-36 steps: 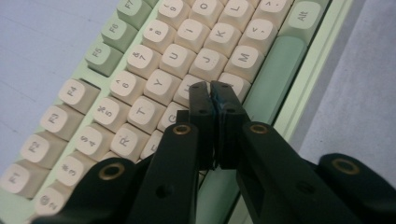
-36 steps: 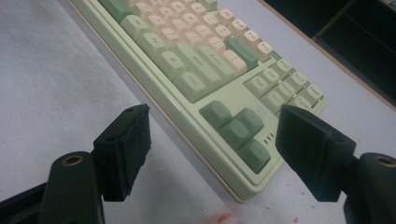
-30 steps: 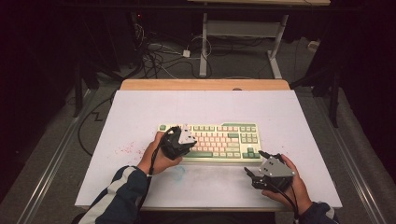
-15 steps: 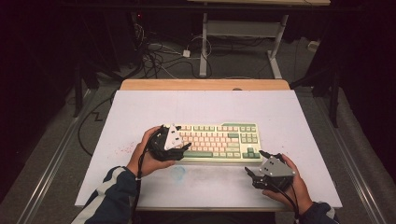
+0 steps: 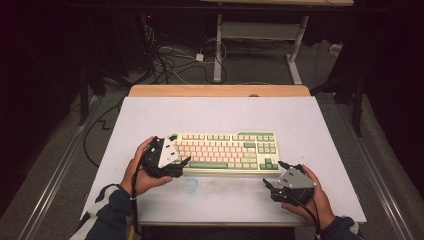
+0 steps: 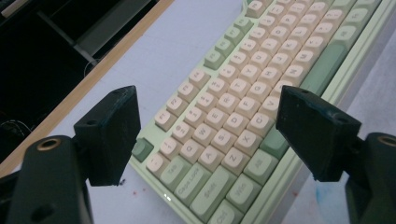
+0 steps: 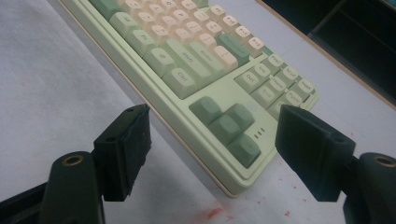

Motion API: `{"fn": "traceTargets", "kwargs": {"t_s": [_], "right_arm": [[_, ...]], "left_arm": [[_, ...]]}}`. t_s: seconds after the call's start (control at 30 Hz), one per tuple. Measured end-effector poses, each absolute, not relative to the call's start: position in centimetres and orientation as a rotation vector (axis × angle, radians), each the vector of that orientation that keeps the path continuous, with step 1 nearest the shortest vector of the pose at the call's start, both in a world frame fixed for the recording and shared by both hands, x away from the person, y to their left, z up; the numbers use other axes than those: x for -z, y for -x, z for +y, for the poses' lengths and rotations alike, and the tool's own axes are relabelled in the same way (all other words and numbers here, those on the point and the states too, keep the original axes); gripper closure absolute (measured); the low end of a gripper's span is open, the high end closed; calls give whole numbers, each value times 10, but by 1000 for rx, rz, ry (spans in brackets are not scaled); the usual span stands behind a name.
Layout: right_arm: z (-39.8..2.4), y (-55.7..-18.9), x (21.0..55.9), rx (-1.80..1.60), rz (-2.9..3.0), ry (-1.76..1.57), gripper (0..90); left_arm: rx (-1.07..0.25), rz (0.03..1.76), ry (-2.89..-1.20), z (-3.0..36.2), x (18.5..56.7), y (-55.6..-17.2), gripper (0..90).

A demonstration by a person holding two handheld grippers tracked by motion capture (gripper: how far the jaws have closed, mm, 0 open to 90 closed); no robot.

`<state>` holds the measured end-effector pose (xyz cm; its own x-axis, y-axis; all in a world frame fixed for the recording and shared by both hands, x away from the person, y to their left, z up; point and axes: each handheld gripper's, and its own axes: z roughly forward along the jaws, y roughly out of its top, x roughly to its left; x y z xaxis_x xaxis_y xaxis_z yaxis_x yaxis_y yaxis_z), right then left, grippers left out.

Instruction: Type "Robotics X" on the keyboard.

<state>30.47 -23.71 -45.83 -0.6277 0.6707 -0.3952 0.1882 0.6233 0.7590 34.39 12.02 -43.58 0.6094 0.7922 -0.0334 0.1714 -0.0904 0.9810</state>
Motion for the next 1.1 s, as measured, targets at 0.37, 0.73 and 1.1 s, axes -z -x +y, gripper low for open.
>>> {"fn": "traceTargets", "kwargs": {"t_s": [0.37, 0.73, 1.1], "right_arm": [[-237, -309, 456, -911, 2147, -689, 277], [-221, -335, 440, -1020, 2180, -718, 543], [-177, -373, 435, -1011, 2308, -656, 847]], "left_arm": [[-697, 906, -1577, 156, 450, -328, 189], [-646, 1000, -1611, 169, 477, -307, 184], [-633, 1005, -1648, 170, 479, -302, 184]]}}
